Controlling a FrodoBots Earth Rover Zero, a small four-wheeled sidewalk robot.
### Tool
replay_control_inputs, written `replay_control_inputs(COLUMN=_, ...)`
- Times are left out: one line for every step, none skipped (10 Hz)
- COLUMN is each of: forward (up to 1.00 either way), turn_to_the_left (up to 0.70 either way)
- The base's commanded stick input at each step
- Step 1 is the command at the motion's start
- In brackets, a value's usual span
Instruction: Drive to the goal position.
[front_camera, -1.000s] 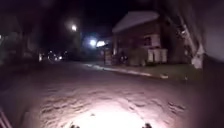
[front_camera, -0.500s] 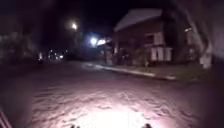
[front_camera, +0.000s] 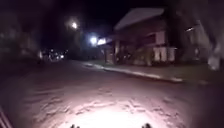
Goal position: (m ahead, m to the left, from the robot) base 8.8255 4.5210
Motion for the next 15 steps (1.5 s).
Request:
replay_control_inputs(forward=0.7, turn_to_the_left=0.0)
replay_control_inputs(forward=0.7, turn_to_the_left=0.0)
replay_control_inputs(forward=0.7, turn_to_the_left=0.0)
replay_control_inputs(forward=0.7, turn_to_the_left=0.0)
replay_control_inputs(forward=0.7, turn_to_the_left=0.0)
replay_control_inputs(forward=0.7, turn_to_the_left=0.0)
replay_control_inputs(forward=0.7, turn_to_the_left=0.0)
replay_control_inputs(forward=0.7, turn_to_the_left=0.0)
replay_control_inputs(forward=0.7, turn_to_the_left=0.0)
replay_control_inputs(forward=0.7, turn_to_the_left=0.0)
replay_control_inputs(forward=0.7, turn_to_the_left=0.0)
replay_control_inputs(forward=0.7, turn_to_the_left=0.0)
replay_control_inputs(forward=0.7, turn_to_the_left=0.0)
replay_control_inputs(forward=0.7, turn_to_the_left=0.0)
replay_control_inputs(forward=0.7, turn_to_the_left=0.0)
